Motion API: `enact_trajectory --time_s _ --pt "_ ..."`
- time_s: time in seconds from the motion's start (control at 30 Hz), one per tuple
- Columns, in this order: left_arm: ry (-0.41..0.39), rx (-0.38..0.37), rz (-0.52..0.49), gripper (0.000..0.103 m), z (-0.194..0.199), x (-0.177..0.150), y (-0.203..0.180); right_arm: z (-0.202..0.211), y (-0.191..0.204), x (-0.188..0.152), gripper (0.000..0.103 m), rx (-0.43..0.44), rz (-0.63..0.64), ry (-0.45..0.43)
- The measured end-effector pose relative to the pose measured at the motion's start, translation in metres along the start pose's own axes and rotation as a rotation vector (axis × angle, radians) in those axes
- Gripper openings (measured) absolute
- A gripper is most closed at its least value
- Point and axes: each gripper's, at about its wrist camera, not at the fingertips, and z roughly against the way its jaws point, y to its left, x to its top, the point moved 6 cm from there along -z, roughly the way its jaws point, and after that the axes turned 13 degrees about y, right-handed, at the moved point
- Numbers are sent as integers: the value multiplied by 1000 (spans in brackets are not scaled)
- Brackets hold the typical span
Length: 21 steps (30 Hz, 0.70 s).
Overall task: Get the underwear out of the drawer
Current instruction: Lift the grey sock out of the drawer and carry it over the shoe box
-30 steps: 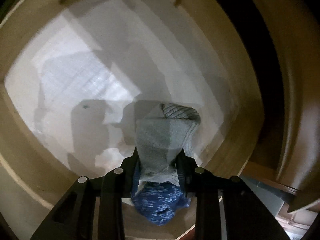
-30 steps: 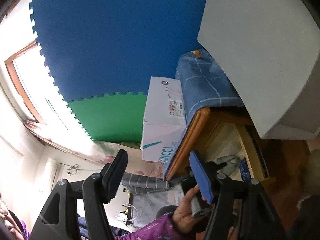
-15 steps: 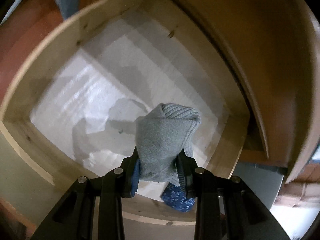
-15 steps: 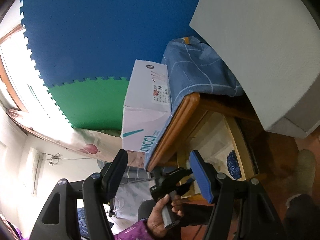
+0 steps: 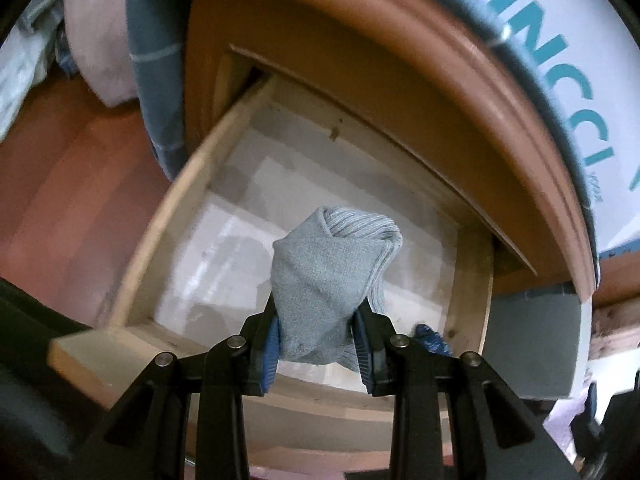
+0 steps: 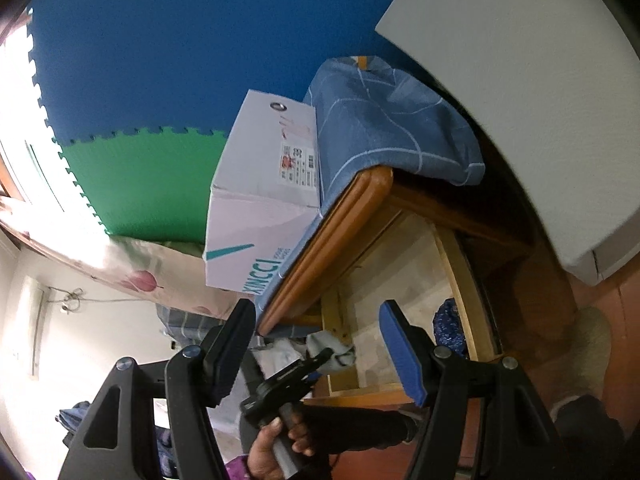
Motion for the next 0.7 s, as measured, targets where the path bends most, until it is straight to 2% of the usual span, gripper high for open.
enact_trajectory --time_s 0.1,0.33,0.5,0.7 --pt "-32 20 -43 29 7 -3 -3 -8 2 0 67 -32 12 11" --pt "-136 44 -173 29 56 -10 -8 -22 6 -1 67 -86 38 36" --pt "-190 46 -230 29 87 -13 -13 -30 9 -4 67 -133 72 64" --pt "-260 45 -287 29 122 -13 -26 -31 12 -7 67 -145 90 77"
